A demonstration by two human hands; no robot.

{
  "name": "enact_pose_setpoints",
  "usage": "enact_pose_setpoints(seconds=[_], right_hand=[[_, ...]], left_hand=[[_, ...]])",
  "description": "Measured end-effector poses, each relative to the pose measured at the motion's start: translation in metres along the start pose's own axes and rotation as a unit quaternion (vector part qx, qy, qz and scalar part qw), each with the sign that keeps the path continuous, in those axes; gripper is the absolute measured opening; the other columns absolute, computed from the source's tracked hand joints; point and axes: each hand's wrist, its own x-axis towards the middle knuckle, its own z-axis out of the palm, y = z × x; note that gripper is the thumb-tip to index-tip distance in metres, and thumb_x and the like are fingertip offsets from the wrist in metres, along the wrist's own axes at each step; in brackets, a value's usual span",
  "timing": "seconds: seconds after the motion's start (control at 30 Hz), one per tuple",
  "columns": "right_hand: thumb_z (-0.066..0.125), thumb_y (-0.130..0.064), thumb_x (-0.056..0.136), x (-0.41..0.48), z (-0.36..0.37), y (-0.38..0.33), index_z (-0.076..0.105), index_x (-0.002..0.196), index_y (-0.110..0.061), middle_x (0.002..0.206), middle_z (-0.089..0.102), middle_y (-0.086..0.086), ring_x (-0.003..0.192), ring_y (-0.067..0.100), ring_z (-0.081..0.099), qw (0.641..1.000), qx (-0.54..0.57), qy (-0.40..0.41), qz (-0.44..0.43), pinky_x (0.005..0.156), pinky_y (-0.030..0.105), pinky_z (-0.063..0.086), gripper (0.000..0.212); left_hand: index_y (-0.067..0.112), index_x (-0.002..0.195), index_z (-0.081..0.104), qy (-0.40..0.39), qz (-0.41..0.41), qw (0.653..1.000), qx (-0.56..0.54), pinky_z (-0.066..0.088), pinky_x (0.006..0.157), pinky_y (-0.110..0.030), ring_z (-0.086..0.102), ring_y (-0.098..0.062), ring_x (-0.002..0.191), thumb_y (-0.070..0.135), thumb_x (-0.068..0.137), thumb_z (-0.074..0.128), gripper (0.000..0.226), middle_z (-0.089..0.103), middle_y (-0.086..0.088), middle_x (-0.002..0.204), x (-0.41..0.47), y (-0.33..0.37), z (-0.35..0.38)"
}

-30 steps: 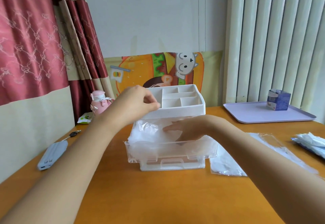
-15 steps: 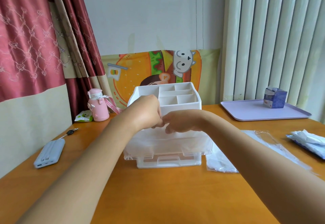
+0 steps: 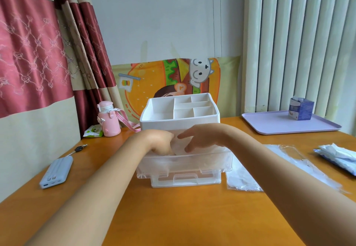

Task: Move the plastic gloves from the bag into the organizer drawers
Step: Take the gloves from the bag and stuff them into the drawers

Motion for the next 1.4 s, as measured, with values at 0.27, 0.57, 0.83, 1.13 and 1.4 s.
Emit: enact_pose_setpoints(seconds=[0.27, 0.57, 0.83, 1.13, 1.4], right_hand=[[0.046, -0.021, 0.097, 0.013, 0.005, -0.008, 0.038, 0.144, -0.013, 0.144, 0.044, 0.008, 0.130, 0.025, 0.042, 0.990, -0.133, -0.033, 0.040, 0.104, 0.031, 0.035, 0.048], [0.047, -0.028, 0.100, -0.043, -0.037, 0.008, 0.047, 0.140, -0.030, 0.142, 0.048, -0.009, 0.126, 0.013, 0.050, 0.998, -0.011, -0.036, -0.058, 0.101, 0.023, 0.038, 0.040], [0.058, -0.039, 0.088, -0.100, -0.063, 0.102, 0.071, 0.087, -0.008, 0.067, 0.069, 0.003, 0.063, 0.013, 0.064, 0.947, 0.238, 0.203, -0.075, 0.064, 0.021, 0.050, 0.033], [0.056, -0.035, 0.094, -0.110, -0.017, 0.250, 0.070, 0.087, -0.006, 0.067, 0.063, 0.003, 0.056, 0.015, 0.052, 0.917, 0.213, 0.270, 0.201, 0.056, 0.025, 0.041, 0.033], [0.055, -0.008, 0.089, -0.107, 0.014, 0.338, 0.063, 0.114, -0.018, 0.107, 0.057, 0.005, 0.087, 0.020, 0.056, 0.909, 0.187, 0.190, 0.321, 0.058, 0.016, 0.046, 0.028]], left_hand=[[0.008, 0.137, 0.046, -0.031, -0.022, 0.997, 0.064, 0.043, 0.096, -0.030, 0.052, -0.026, 0.117, 0.035, 0.095, 0.054, 0.050, 0.052, -0.008, 0.137, 0.008, 0.002, -0.007], [0.023, 0.136, 0.051, 0.045, -0.025, 0.995, -0.087, 0.043, 0.100, -0.029, 0.054, -0.015, 0.118, 0.057, 0.085, 0.061, 0.062, 0.055, 0.006, 0.135, -0.033, 0.010, -0.024], [0.018, 0.073, 0.070, 0.348, 0.202, 0.843, -0.356, 0.046, 0.065, -0.017, 0.059, -0.002, 0.064, 0.035, 0.089, 0.065, 0.024, 0.069, 0.005, 0.070, -0.056, 0.108, -0.009], [0.013, 0.085, 0.069, 0.151, 0.263, 0.910, -0.283, 0.044, 0.079, -0.015, 0.059, -0.009, 0.088, 0.034, 0.090, 0.062, 0.023, 0.069, 0.004, 0.093, 0.020, 0.217, 0.060], [0.015, 0.141, 0.044, 0.098, 0.188, 0.950, -0.229, 0.026, 0.110, -0.024, 0.032, -0.013, 0.140, 0.037, 0.094, 0.056, 0.053, 0.038, -0.003, 0.150, 0.103, 0.232, 0.118]])
